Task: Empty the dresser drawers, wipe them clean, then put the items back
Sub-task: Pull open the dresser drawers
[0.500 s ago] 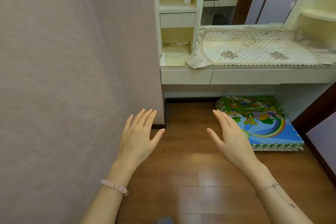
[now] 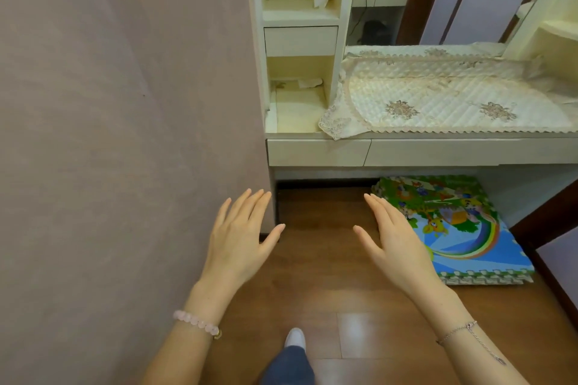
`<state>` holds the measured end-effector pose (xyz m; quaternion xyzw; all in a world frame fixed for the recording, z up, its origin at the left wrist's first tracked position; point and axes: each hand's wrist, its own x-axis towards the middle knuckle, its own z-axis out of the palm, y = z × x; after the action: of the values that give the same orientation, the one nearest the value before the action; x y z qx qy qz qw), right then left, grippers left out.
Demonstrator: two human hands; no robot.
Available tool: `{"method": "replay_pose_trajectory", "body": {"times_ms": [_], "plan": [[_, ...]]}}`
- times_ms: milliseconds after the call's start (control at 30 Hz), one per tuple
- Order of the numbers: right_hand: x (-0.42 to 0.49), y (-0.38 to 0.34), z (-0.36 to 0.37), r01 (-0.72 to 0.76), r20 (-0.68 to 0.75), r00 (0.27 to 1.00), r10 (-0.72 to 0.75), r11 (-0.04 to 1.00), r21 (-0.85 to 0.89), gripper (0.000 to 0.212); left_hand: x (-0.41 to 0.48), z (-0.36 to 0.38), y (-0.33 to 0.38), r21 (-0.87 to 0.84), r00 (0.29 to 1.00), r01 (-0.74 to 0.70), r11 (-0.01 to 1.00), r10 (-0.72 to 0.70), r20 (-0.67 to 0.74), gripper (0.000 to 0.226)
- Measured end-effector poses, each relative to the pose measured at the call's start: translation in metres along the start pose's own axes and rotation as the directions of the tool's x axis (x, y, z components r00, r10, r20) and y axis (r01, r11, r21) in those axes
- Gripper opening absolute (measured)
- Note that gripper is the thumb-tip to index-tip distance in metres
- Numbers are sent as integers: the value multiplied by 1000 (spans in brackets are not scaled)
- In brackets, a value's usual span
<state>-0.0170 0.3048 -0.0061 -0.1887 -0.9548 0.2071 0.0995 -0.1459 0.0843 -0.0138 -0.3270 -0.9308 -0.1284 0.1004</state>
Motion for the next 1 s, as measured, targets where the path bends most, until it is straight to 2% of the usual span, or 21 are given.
{"method": "replay_pose_trajectory", "body": {"times_ms": [467, 733, 1000], "plan": [[173, 14, 15, -48, 3, 999, 48, 999, 18, 60, 173, 41, -41, -54, 996, -59, 997, 62, 61, 64], [255, 40, 34, -40, 55, 998, 39, 999, 18, 61, 244, 76, -51, -51, 991, -22, 998, 28, 132, 74], [341, 74, 50, -11, 122, 993, 2, 997, 76, 61, 315, 113, -50, -21, 974, 29, 999, -24, 224, 67]]}}
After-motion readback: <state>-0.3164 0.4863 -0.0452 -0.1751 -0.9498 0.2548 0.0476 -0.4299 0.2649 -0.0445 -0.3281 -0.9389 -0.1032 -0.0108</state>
